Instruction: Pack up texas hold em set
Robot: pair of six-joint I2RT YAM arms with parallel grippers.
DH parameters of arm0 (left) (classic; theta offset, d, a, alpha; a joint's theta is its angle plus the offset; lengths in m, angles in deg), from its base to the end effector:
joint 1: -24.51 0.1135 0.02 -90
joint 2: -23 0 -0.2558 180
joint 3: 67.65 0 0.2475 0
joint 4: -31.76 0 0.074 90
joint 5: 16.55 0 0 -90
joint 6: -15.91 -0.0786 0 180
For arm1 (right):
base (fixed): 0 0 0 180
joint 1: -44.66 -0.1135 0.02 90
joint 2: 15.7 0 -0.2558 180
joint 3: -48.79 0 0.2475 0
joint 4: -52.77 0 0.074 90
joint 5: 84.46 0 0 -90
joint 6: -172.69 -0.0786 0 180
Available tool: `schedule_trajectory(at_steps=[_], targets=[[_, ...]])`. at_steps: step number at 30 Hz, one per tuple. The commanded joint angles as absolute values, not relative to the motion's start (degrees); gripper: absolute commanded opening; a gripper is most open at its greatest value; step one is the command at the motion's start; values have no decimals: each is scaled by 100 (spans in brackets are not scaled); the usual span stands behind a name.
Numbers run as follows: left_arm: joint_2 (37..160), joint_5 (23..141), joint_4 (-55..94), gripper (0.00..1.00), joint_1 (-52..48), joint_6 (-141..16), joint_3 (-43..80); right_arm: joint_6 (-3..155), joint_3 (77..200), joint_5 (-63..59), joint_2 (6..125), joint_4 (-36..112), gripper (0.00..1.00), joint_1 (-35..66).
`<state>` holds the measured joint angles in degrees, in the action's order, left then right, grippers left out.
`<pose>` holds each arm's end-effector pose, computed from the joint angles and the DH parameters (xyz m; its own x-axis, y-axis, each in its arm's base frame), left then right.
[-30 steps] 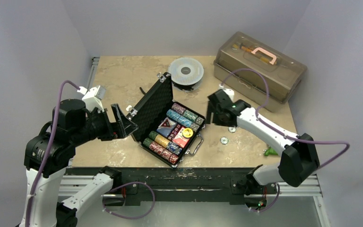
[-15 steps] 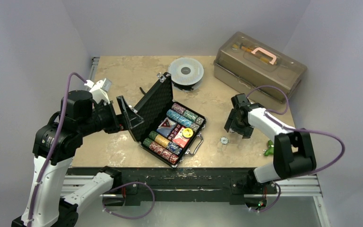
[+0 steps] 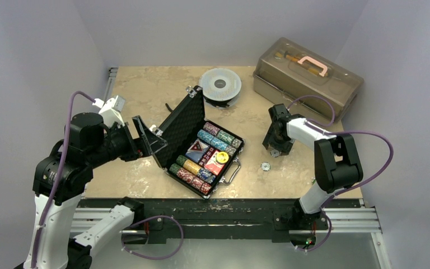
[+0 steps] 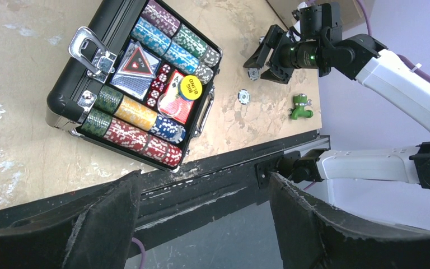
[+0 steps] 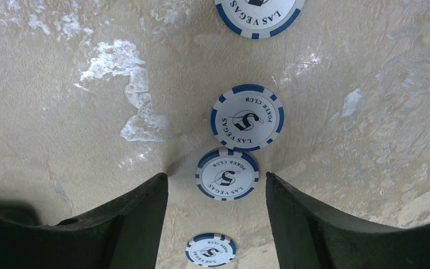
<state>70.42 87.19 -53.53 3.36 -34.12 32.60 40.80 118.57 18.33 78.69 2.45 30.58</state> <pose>0.1083 -0.0619 0.4184 -0.7288 -0.3871 -0.5648 0.0903 0.7633 -0.6397 0.2989 0.0570 0.1200 -0.8184 0.4660 -0.3363 0.4903 0.8714 0.0145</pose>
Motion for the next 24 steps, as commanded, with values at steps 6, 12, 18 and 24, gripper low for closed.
schedule_trajectory(at_steps=[6,12,18,24], targets=[[6953,8607,-5212,80,297,-3230,3142,4103,11921,1907,7878,310,58,3060],[6956,8649,-5218,80,300,-3225,3101,4042,11699,1823,7800,432,55,3062],[6995,8702,-5207,79,299,-3239,3093,4063,11598,1831,7790,498,52,3062],[6964,8705,-5223,79,297,-3243,3085,4166,11530,1798,7786,679,49,3060]])
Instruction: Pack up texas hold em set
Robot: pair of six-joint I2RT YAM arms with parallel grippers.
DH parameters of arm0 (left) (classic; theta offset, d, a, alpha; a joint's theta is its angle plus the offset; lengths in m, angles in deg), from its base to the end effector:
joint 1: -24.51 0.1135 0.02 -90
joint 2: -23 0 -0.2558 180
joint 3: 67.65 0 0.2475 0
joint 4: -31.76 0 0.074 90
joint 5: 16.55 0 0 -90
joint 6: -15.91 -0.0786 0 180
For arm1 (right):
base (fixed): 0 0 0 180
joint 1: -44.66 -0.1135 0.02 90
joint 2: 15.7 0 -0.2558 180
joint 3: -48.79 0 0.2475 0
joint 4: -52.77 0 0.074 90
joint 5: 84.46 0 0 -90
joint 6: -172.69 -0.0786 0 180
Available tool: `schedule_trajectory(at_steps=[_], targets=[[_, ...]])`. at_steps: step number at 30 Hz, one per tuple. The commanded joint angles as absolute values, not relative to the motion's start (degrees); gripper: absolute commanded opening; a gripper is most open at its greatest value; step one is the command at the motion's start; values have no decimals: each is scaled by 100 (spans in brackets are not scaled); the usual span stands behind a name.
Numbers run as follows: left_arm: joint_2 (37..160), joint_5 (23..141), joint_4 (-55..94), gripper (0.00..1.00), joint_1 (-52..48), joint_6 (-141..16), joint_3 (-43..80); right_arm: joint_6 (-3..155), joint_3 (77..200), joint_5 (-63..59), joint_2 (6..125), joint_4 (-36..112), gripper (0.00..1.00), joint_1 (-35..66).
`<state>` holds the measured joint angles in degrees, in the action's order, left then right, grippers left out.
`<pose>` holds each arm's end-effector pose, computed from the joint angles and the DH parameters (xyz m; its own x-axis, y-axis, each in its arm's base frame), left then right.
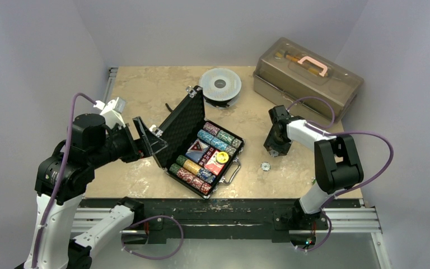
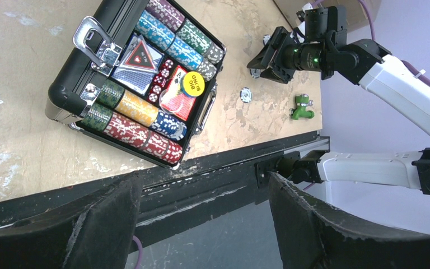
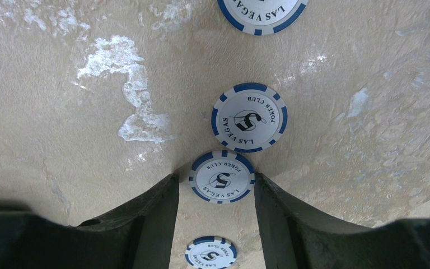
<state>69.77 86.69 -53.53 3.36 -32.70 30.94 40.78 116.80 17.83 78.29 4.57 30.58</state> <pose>0.1085 -0.0613 0.4114 -0.7359 -0.4054 -0.5423 0.0571 0.7609 -0.6463 0.2964 0.0571 0.1152 -0.8157 0.4683 -0.3397 0.4883 0.8721 0.0297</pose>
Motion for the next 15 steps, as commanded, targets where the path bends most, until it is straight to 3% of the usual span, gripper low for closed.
schedule_trajectory(at_steps=[1,15], targets=[[6966,8706,-5230,79,298,-3248,3085,4192,11534,1787,7804,707,48,3064],[7020,8746,-5181,79,297,-3258,3067,4664,11602,1669,7709,742,33,3057]])
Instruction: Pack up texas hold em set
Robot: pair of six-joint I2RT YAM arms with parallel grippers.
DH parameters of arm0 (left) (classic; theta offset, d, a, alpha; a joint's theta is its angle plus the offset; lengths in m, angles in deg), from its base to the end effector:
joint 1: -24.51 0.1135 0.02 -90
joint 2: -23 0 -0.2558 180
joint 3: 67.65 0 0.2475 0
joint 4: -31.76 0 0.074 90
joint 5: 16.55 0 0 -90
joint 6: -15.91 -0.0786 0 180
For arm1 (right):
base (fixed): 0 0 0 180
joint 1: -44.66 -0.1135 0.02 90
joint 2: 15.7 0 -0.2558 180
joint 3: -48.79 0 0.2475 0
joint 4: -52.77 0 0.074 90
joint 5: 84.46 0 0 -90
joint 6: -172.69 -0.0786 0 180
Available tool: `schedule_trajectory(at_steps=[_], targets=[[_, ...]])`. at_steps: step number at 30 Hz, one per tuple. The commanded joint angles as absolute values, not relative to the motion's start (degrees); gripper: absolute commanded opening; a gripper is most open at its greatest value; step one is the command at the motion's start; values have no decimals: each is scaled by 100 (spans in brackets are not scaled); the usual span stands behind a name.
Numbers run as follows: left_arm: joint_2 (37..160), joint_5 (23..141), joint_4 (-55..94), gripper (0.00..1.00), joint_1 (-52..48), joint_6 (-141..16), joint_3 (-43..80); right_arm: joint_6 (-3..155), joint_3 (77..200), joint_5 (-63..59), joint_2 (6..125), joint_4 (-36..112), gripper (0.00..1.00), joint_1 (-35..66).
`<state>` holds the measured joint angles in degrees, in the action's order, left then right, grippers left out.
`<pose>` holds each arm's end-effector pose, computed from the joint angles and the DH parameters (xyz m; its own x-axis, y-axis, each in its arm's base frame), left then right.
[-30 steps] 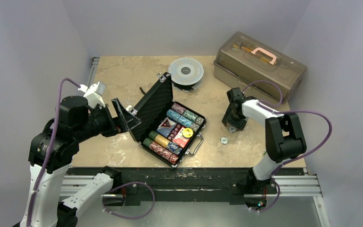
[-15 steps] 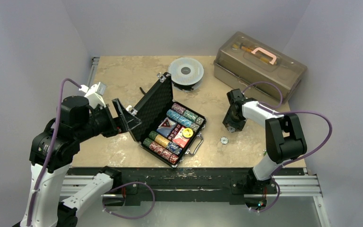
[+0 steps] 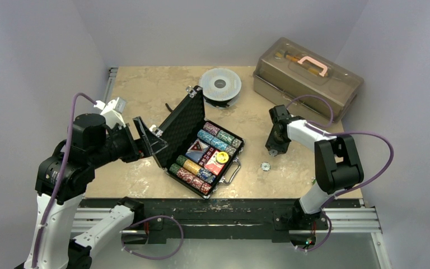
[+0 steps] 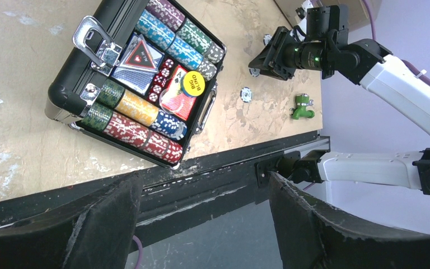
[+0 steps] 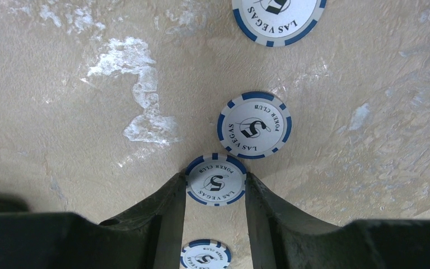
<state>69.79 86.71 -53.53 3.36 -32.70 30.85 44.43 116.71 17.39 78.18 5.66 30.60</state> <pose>0.1088 -0.0614 0.4110 -0.7370 -0.4049 -0.5411 0.0561 0.7613 -0.6460 0.2986 0.0581 0.1160 -0.8400 0.4144 -0.3503 0.4335 0.9008 0.0261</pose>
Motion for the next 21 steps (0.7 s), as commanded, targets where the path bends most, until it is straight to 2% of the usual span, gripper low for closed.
schedule_trajectory(at_steps=[1,21], targets=[[7028,8743,-5180,79,299,-3260,3067,4680,11593,1618,7661,753,32,3052],[7230,8926,-5089,80,298,-3361,3074,4975,10948,747,6653,617,29,2748]])
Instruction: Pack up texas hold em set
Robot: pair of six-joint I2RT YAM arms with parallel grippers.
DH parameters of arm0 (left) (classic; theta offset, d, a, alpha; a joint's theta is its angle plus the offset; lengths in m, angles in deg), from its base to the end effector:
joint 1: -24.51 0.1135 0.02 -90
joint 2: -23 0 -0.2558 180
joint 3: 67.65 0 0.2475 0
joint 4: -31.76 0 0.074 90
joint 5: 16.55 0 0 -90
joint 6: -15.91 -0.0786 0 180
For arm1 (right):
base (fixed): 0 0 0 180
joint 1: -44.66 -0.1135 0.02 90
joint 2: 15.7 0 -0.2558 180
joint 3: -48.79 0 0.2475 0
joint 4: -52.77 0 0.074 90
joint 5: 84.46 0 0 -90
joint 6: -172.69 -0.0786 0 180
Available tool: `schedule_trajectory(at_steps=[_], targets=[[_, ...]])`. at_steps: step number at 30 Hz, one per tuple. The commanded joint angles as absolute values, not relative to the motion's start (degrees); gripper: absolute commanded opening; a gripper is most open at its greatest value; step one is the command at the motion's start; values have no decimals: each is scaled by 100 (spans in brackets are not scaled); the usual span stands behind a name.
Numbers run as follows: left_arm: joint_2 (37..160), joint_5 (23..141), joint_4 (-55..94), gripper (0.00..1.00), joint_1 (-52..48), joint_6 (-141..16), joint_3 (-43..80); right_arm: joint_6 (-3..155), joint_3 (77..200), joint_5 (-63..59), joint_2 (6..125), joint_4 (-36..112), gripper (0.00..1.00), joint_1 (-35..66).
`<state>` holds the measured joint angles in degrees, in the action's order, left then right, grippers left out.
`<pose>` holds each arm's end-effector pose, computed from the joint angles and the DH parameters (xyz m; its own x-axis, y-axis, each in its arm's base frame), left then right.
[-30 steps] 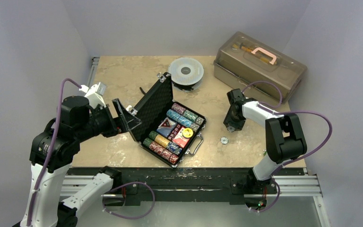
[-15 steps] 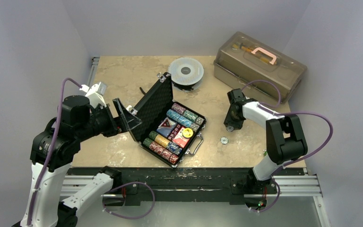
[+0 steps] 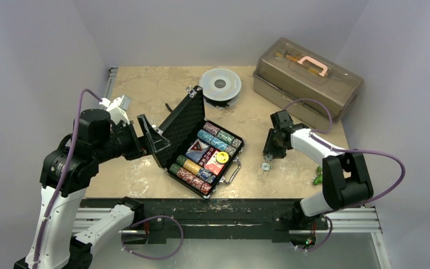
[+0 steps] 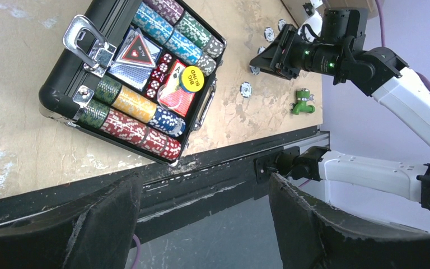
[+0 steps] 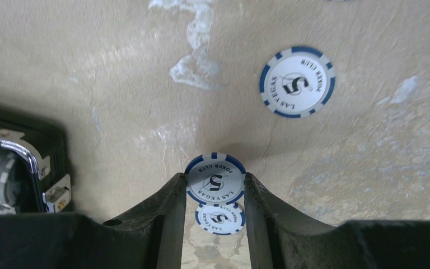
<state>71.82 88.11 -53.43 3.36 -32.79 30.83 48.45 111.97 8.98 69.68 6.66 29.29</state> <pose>0.1177 -0.0669 0.4075 -0.7643 -0.3889 -0.5143 0.0488 0.7604 -0.6476 0.2760 0.0710 0.1333 -0.8775 0.3413 -0.3369 0.3031 0.9391 0.1619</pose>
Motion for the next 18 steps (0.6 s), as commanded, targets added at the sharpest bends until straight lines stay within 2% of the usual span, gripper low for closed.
schedule_trajectory(at_steps=[1,18], targets=[[7243,8927,-5083,79,302,-3370,3072,4960,10882,766,6612,580,29,2707],[7365,9006,-4993,80,299,-3512,3198,4572,10716,1272,6488,307,29,2121]])
